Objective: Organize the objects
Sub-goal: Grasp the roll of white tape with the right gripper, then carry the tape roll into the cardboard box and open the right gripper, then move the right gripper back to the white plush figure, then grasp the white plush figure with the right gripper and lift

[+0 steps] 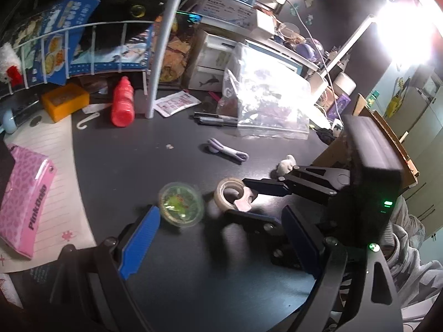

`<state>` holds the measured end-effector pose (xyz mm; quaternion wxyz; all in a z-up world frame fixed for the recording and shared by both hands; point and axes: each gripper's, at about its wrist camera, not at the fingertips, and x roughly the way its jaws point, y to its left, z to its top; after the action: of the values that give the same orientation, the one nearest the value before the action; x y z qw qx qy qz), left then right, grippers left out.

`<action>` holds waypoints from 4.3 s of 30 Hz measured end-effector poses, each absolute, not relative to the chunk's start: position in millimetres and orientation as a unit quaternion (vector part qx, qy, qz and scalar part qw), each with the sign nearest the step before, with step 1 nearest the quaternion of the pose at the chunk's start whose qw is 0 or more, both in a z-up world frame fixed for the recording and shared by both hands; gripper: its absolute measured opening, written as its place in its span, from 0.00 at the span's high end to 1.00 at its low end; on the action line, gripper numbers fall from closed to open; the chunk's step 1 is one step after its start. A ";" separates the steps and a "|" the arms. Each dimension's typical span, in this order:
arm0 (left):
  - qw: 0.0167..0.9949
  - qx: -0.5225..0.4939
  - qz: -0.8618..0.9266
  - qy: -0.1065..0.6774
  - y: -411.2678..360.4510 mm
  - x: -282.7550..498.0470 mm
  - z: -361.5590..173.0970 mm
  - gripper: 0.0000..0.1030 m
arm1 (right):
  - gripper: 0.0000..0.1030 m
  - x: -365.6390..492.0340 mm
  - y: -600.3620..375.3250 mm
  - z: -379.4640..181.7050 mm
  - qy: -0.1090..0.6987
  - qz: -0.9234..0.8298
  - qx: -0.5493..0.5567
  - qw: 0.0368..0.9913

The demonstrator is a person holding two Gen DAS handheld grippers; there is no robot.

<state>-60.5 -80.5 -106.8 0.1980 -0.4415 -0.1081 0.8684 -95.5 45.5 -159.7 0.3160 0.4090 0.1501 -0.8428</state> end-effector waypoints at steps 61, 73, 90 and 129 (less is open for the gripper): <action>0.479 -0.447 0.755 0.028 227.3 -135.7 18.7 0.61 | 0.65 -21.3 286.3 -3.2 0.121 -0.926 0.334 0.126; 0.460 -0.440 0.769 0.056 234.9 -133.3 19.4 0.31 | 0.50 -18.1 296.7 -11.2 0.140 -0.919 0.356 0.093; 0.449 -0.406 0.794 0.063 203.1 -118.9 36.6 0.24 | 0.50 -9.7 284.6 -0.5 0.129 -0.926 0.342 0.099; 0.233 -0.379 0.890 -0.104 -42.0 -57.1 -74.8 0.13 | 0.50 -110.1 141.0 -170.9 0.094 -0.886 0.428 0.152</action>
<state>-57.1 -42.0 -74.8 0.2328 -0.3786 -0.1040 0.8897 -110.1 141.0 -170.9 0.1517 0.4281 0.0938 -0.8860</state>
